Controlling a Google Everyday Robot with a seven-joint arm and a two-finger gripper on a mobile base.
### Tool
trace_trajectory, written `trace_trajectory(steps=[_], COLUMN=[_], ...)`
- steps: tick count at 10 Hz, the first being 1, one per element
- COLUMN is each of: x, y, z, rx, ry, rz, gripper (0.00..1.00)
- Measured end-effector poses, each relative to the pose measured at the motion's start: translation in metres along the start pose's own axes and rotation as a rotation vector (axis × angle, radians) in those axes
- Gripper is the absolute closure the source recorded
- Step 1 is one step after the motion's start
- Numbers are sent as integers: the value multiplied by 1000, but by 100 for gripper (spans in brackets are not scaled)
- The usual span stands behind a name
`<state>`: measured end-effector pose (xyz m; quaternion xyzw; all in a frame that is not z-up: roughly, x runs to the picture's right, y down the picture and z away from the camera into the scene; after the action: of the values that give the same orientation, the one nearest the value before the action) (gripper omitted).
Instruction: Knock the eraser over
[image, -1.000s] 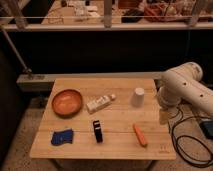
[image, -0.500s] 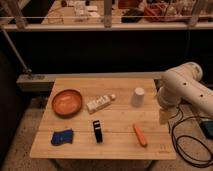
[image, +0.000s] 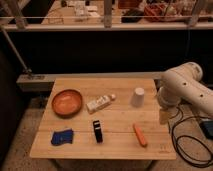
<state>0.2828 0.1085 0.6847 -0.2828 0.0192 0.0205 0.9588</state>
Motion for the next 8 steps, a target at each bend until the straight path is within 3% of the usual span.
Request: trace_trajectory(steps=[2,4,8], x=[-9,-37,-51], y=[5,8,17], z=[1,2,5], rx=[-1,-1,0], ry=[-1,-6,-17], rz=[-27,-64,-106], gripper=[20,20,20])
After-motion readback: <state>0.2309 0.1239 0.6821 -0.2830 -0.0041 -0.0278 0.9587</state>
